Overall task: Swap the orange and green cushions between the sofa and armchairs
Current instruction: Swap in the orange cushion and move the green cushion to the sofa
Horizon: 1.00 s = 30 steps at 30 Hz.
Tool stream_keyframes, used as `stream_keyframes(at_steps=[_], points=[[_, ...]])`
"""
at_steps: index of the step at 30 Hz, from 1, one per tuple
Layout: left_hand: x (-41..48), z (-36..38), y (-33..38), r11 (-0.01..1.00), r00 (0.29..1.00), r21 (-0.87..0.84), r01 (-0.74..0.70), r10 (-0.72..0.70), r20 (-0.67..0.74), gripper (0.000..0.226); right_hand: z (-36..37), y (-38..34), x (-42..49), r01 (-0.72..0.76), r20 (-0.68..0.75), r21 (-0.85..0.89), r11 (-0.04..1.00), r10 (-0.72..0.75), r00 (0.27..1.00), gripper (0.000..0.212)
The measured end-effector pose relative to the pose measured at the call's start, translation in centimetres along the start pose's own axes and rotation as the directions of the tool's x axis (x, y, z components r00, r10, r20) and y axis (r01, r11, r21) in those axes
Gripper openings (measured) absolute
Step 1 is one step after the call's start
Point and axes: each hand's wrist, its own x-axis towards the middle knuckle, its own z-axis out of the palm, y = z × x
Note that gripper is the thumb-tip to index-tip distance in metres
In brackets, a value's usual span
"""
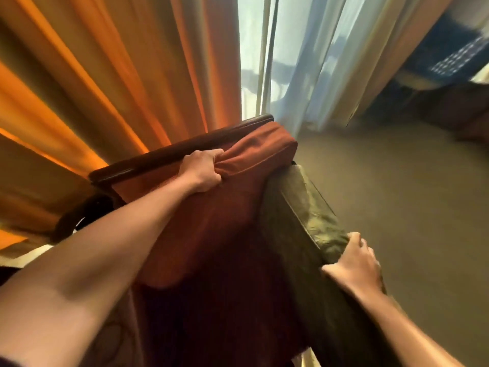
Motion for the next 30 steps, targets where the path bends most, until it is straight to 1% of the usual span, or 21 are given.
stream_keyframes(at_steps=[2,3,5,7,9,11,15,17,19,21,23,26,28,30], points=[[1.4,1.2,-0.9,1.000,1.000,-0.005,-0.013,0.012,-0.027,0.042,0.7,-0.9,0.1,0.029,-0.068,-0.110,0.994,-0.037,0.997,0.127],[1.9,1.9,-1.8,1.000,0.999,-0.005,-0.005,0.005,-0.036,0.046,0.9,-1.4,0.2,0.046,-0.069,-0.167,0.985,-0.058,0.996,0.134],[2.3,3.6,-4.2,1.000,1.000,0.021,0.003,-0.003,-0.018,0.063,1.2,-2.5,0.2,0.090,-0.037,-0.251,0.964,-0.102,0.994,0.137],[2.3,5.6,-6.1,0.998,1.000,0.065,0.013,-0.013,0.002,0.078,1.3,-3.6,0.5,0.116,-0.031,-0.293,0.949,-0.130,0.991,0.135],[2.2,7.1,-7.3,0.988,1.000,0.157,0.003,-0.006,0.024,0.094,1.1,-4.3,0.8,0.120,-0.025,-0.294,0.948,-0.133,0.991,0.134],[2.5,7.4,-8.4,0.975,0.999,0.224,0.004,-0.015,0.046,0.102,1.0,-4.3,1.0,0.110,-0.025,-0.288,0.951,-0.122,0.992,0.134],[3.6,6.3,-10.9,0.951,0.988,0.303,0.063,-0.101,0.112,0.108,1.1,-3.9,0.9,0.084,-0.026,-0.306,0.948,-0.097,0.995,0.135],[4.1,6.3,-11.6,0.943,0.982,0.321,0.086,-0.134,0.130,0.105,1.4,-4.1,1.0,0.083,-0.034,-0.313,0.946,-0.099,0.995,0.135],[4.7,6.9,-11.9,0.943,0.987,0.324,0.074,-0.115,0.108,0.097,1.9,-4.2,1.0,0.079,-0.049,-0.330,0.941,-0.101,0.994,0.136],[5.1,7.7,-11.9,0.941,0.994,0.329,0.077,-0.100,0.052,0.089,2.4,-4.1,1.0,0.080,-0.061,-0.342,0.936,-0.107,0.992,0.137],[5.1,8.4,-11.5,0.930,0.992,0.349,0.113,-0.123,0.006,0.087,2.5,-4.0,1.1,0.077,-0.061,-0.338,0.938,-0.104,0.993,0.138],[4.2,8.4,-9.9,0.911,0.983,0.375,0.174,-0.182,-0.015,0.088,2.5,-4.0,1.0,0.083,-0.057,-0.337,0.938,-0.109,0.992,0.139],[2.9,8.4,-8.2,0.919,0.988,0.364,0.151,-0.156,-0.014,0.095,2.4,-4.0,1.0,0.095,-0.046,-0.346,0.933,-0.118,0.992,0.140],[1.0,8.6,-5.9,0.936,0.999,0.351,0.030,-0.032,0.000,0.100,2.1,-3.9,1.0,0.115,-0.026,-0.342,0.933,-0.131,0.991,0.141]])
